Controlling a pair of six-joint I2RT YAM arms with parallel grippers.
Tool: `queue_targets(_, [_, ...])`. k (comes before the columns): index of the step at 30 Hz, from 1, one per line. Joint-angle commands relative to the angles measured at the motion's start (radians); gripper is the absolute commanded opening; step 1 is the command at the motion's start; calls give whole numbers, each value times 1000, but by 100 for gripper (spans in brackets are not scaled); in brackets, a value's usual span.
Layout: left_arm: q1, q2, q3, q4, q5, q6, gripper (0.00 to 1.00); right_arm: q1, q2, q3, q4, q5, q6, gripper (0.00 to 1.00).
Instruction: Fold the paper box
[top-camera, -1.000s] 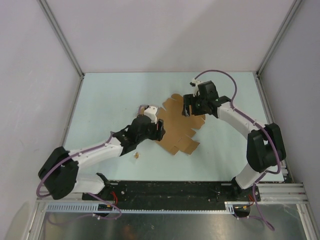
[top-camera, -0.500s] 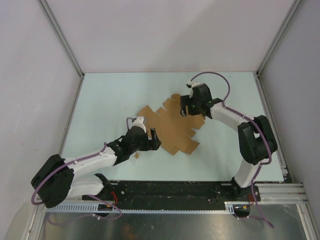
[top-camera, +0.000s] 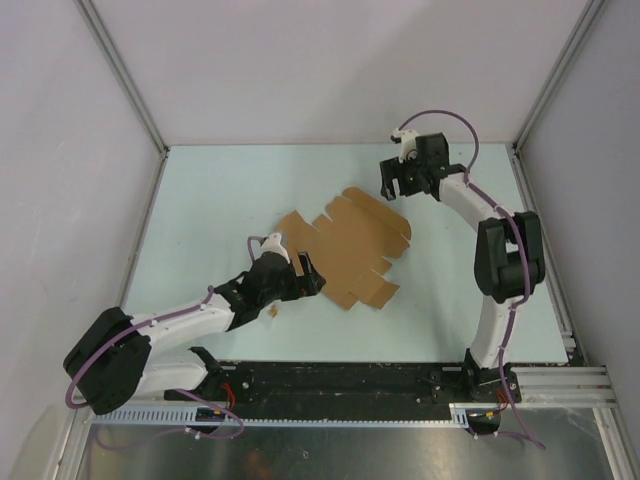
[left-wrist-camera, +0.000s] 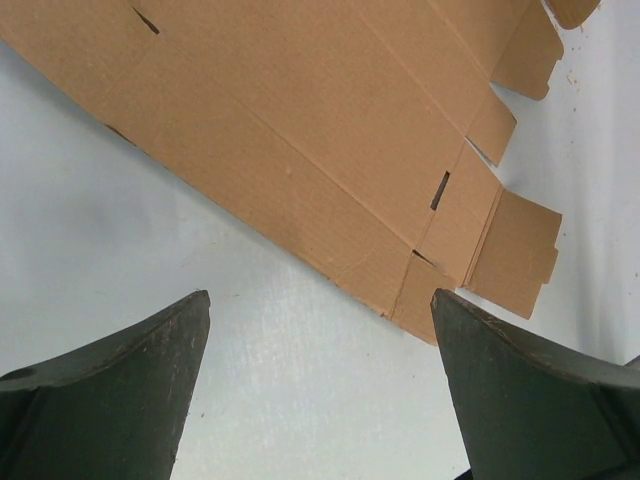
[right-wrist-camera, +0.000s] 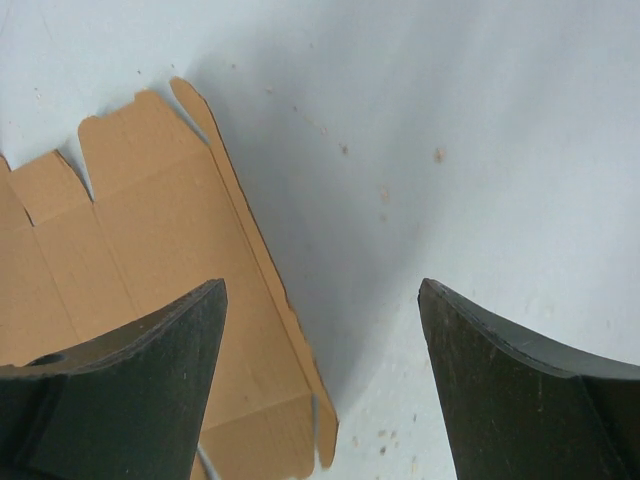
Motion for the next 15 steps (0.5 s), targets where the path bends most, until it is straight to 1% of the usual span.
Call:
queue_targets(1, [13,2,19,30,18,-28,97,-5,118,170,-151,-142,-121,83])
queue_targets(2, [13,0,19,30,18,-28,97,-6,153,206,-166,-167,-138,83])
queue_targets(5, [16,-11,15,30,20,-31,97,-17,176,218,-169,-217,-149,82])
queue_targets(9, [20,-25,2,30,17,-33,97,-20,215,241,-166,-175,-147,82])
queue_targets(12, [25,-26,-2,30,20,-34,97,-18,236,258,-187,-198,-158,81])
queue_targets(15, [27,-26,-2,30,21,-36,97,-17,253,266,-200,-211,-161,74])
